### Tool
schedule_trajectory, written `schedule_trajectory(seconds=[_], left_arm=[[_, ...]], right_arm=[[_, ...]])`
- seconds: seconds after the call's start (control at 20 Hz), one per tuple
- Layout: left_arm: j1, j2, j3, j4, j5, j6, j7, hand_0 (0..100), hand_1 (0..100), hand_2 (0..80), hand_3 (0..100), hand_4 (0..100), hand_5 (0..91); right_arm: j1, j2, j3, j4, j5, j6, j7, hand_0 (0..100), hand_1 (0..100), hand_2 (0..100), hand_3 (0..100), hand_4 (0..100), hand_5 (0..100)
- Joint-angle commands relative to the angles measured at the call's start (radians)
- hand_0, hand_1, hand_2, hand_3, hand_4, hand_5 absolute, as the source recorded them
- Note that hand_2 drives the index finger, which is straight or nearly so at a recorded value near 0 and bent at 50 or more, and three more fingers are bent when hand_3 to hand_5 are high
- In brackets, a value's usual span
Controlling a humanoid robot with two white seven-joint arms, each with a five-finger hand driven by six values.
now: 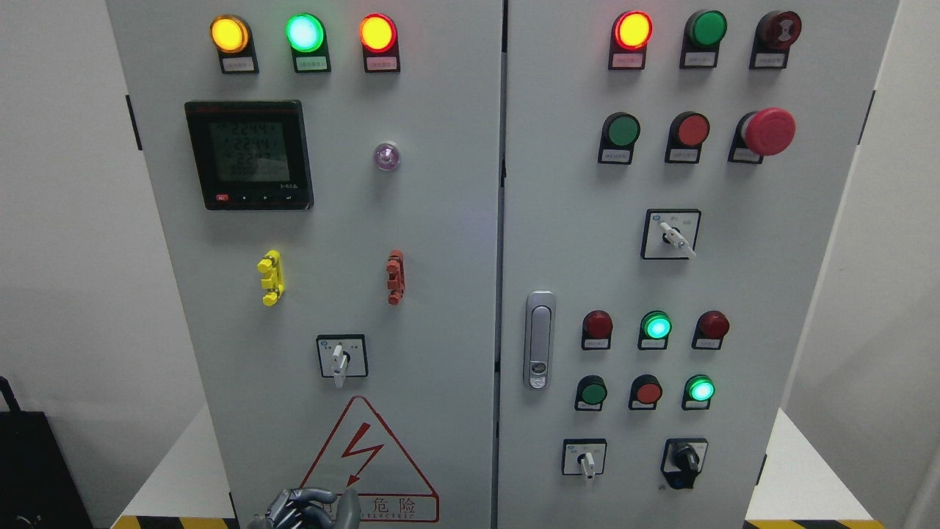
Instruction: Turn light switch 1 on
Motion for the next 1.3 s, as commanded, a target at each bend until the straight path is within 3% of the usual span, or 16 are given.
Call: schedule_trajectory(seconds=[0.0,0.35,0.65,1.25], left_arm=[[-0.030,-0.012,-0.063,-0.006,-0.018,0.007,0.029,20,73,56.9,87,91,83.8],[-0.051,-0.018,-0.062,-0.006,-0.029,0.027,0.054,20,70,56.3,87,90,83.8],[-0.100,-0.021,-0.057,-0.003,-0.029,0.058,0.057,11,67,56.0,86,90,83.3],[-0.114,-0.021,-0.039,-0.002,-0.028,0.081,0.058,5,64,55.8,86,90,83.1]], right_arm=[[0.000,0.000,-0.001,0.000,0.000,0.000,0.001,0,0,0,0,0,0],[0.000,0.000,0.001,0.000,0.000,0.000,0.001,0,0,0,0,0,0],[0.000,0.000,0.001,0.000,0.000,0.000,0.001,0,0,0,0,0,0],[0.000,0.000,0.001,0.000,0.000,0.000,0.001,0,0,0,0,0,0]])
